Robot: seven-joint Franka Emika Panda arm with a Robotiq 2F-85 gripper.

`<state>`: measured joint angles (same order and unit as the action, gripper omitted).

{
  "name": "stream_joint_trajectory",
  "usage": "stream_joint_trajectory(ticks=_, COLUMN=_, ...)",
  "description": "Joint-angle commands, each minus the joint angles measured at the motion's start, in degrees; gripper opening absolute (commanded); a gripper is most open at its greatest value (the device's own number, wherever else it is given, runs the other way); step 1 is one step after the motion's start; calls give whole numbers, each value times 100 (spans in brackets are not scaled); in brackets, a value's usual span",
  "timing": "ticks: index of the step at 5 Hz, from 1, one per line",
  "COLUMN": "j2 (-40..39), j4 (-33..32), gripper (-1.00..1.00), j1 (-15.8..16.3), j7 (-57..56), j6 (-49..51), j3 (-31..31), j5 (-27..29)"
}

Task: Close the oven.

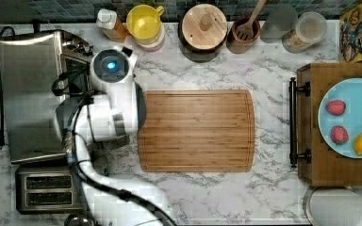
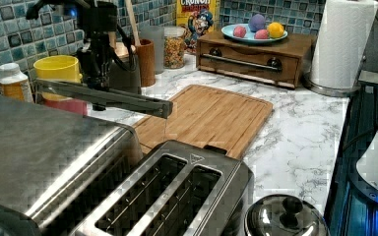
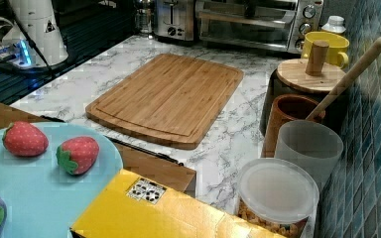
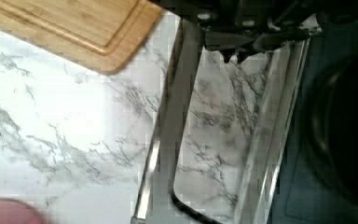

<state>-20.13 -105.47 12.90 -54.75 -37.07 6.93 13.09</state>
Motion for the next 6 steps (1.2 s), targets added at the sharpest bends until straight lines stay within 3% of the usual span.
stream_joint_trajectory(ticks=1, j2=665, j4=406, gripper=-100, j1=1339, j7=1617, j6=-637, j3=224, j5=-1547)
stream_joint_trajectory(ticks=3, j2=925, j4=253, gripper=-100, j1=1375, j7=2244, j6=-660, j3=312, j5=-1880)
stream_joint_trajectory(ticks=4, j2=1098, j4=173, gripper=-100, j1=1683, j7=3460, j6=-599, j3=41, j5=-2899)
stream_joint_trajectory(ticks=6, j2=1798, j4=-34, gripper=-100, j1=1359, j7=2806, j6=-587, j3=283, j5=-1698)
